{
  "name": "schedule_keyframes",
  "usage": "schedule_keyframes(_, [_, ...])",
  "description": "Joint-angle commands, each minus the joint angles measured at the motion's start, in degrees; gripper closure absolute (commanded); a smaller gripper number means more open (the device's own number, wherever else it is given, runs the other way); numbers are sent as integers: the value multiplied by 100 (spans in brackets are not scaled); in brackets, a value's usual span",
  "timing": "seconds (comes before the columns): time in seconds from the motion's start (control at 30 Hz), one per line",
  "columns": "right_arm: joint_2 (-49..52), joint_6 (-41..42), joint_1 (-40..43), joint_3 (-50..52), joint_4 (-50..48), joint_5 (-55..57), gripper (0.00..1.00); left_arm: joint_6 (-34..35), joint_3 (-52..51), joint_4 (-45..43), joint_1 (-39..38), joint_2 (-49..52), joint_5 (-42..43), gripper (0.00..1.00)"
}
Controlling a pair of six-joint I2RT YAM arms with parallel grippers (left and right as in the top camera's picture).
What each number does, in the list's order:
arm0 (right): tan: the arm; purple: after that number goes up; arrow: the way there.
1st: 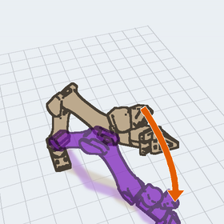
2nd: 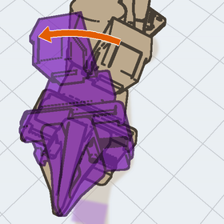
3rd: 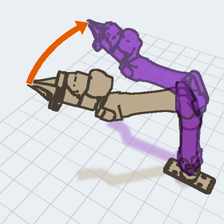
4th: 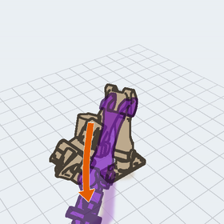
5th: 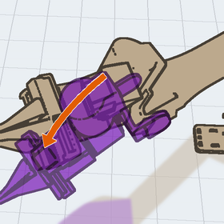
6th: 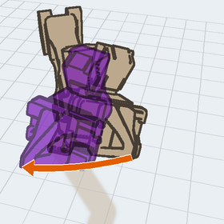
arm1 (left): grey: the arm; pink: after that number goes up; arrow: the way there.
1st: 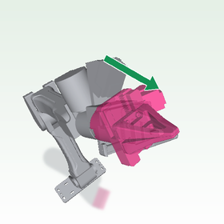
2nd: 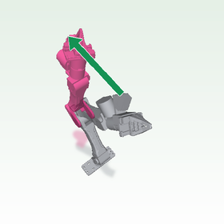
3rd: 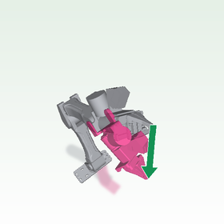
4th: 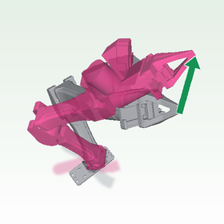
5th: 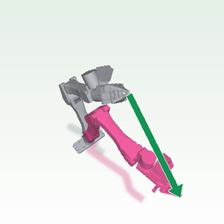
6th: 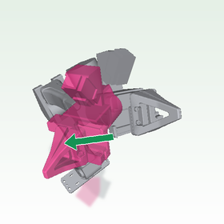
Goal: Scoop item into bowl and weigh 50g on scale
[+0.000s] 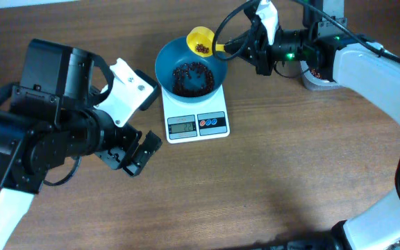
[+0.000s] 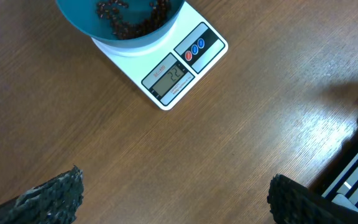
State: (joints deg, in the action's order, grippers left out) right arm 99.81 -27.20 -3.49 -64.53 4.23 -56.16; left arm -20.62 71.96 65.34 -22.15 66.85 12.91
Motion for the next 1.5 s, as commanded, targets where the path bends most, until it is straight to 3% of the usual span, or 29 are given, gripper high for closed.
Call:
schedule_keyframes(0.0, [52, -17, -31, 13, -22, -286, 96, -90, 105, -9, -20, -87, 83, 1])
schedule_keyframes(0.13, [48, -17, -31, 13, -22, -691, 96, -90, 105, -9, -20, -87, 83, 1])
schedule_keyframes(0.67, [-22, 20, -177, -42, -22, -243, 96, -90, 105, -9, -20, -87, 85, 1])
schedule_keyframes(1.07, [-345, 22, -332, -42, 105, 380, 96, -90, 105, -9, -20, -87, 83, 1])
schedule_keyframes(1.17, [-173, 24, -409, -17, 457, 1032, 96, -90, 105, -9, -20, -87, 83, 1])
schedule_keyframes(1.47, [-271, 35, -627, -33, 177, 1029, 96, -90, 105, -9, -20, -87, 85, 1])
